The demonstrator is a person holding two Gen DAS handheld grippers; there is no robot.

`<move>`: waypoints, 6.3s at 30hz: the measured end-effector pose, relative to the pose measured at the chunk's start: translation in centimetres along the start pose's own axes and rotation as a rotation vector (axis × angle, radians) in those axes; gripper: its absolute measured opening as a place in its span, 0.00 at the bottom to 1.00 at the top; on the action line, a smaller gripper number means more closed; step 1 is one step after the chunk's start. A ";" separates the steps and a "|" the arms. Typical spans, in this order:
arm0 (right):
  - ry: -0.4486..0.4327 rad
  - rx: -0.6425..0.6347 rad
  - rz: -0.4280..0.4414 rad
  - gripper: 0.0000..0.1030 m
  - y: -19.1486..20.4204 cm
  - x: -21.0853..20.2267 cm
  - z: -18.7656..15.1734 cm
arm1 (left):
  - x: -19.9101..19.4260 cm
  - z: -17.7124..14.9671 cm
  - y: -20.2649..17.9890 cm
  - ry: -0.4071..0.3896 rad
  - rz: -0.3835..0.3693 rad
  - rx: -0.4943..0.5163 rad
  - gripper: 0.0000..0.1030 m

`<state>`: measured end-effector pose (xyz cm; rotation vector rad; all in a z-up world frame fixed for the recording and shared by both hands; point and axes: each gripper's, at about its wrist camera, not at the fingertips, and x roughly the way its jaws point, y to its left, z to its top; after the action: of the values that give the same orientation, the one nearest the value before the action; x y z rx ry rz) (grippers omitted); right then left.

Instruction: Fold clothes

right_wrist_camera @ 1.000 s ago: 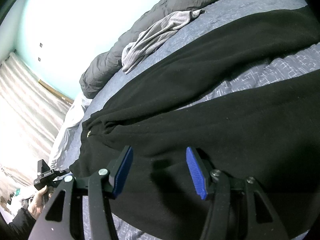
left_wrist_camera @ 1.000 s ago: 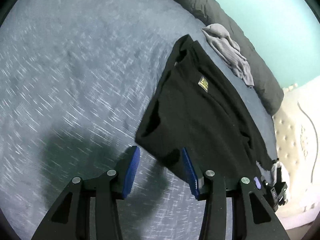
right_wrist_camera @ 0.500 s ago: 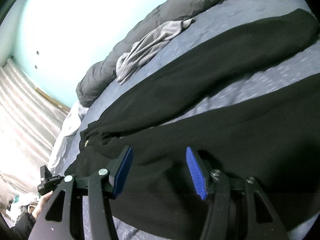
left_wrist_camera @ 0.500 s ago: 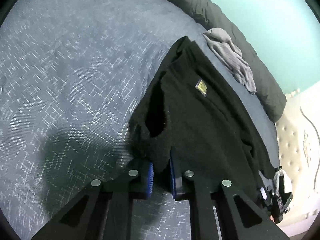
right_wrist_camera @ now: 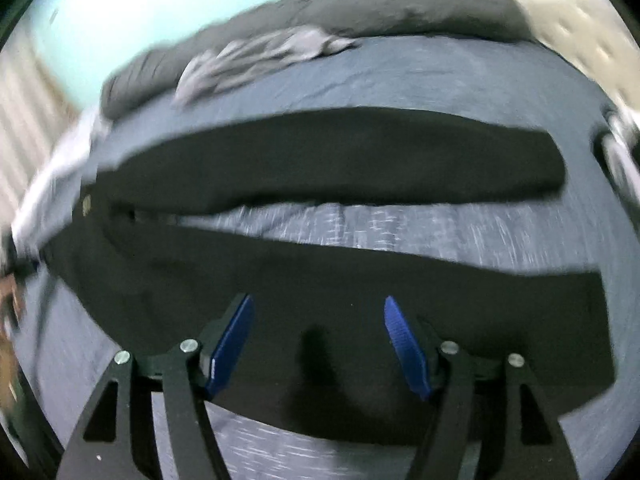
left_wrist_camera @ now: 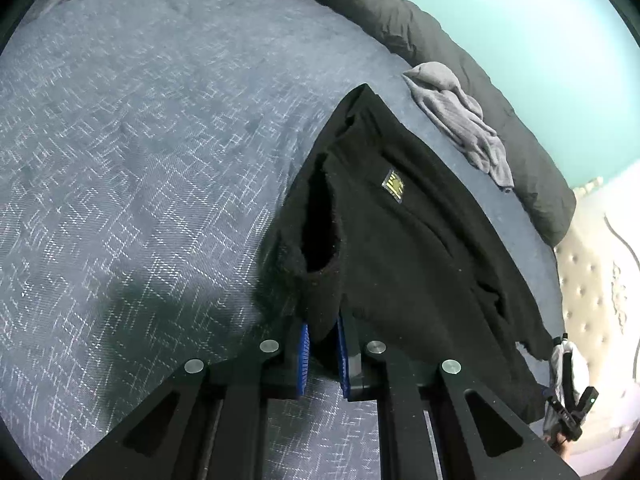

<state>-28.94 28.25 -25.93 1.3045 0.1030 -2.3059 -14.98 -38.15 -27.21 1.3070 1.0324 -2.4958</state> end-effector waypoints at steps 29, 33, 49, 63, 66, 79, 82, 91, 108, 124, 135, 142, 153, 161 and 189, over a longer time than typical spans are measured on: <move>0.088 -0.413 -0.061 0.00 3.3 6.9 3.4 | 0.5 0.0 -0.1 0.012 0.027 0.039 0.12; 0.120 -0.448 0.013 0.22 5.2 7.6 3.0 | 0.6 -0.1 0.0 0.013 0.028 0.036 0.12; 0.118 -0.614 0.055 0.06 8.4 10.8 2.7 | 1.3 -0.7 0.8 0.002 0.027 0.019 0.12; 0.094 -0.370 0.237 0.05 5.5 7.9 3.9 | 1.3 -0.5 1.0 0.008 0.031 0.015 0.12; 0.097 -0.325 0.245 0.05 4.9 8.5 4.5 | 1.3 -0.5 1.1 0.008 0.031 0.013 0.12; 0.109 -0.083 0.234 0.00 0.4 9.7 5.3 | 1.3 -0.5 1.3 0.003 0.023 0.009 0.12; 0.107 -0.020 0.160 0.00 -2.3 9.5 5.3 | 1.3 -0.5 1.3 0.003 0.023 0.009 0.12; -0.012 0.144 -0.029 0.48 -10.5 0.5 1.3 | 1.4 -0.4 1.5 0.012 0.013 0.008 0.12; -0.042 0.220 -0.211 0.48 -18.0 -3.9 -5.2 | 1.4 -0.2 0.6 0.029 0.059 0.020 0.12; -0.056 0.268 -0.076 0.03 -20.3 -2.3 -1.7 | 1.9 -0.3 0.5 0.039 0.074 0.045 0.12; -0.118 0.469 -0.198 0.03 -24.0 -2.9 -1.2 | 2.2 -0.5 0.7 0.039 0.084 0.033 0.12; -0.062 0.473 -0.218 0.05 -24.0 -1.0 -1.1 | 2.2 -0.3 0.6 0.043 0.085 0.035 0.12; -0.009 0.416 -0.170 0.43 -21.6 -3.9 -5.8 | 2.0 -0.3 1.0 0.036 0.048 0.019 0.12; -0.049 0.520 -0.081 0.34 -22.3 -4.7 -9.6 | 1.8 -0.4 0.9 0.033 0.051 0.020 0.13; -0.024 0.401 -0.126 0.07 -19.8 -10.8 -8.8 | -5.1 -2.5 0.3 0.013 0.048 0.035 0.08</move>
<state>-26.22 52.35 -25.14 1.4943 -0.3095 -2.5381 -10.05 -37.75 -24.38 1.3425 0.9519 -2.4845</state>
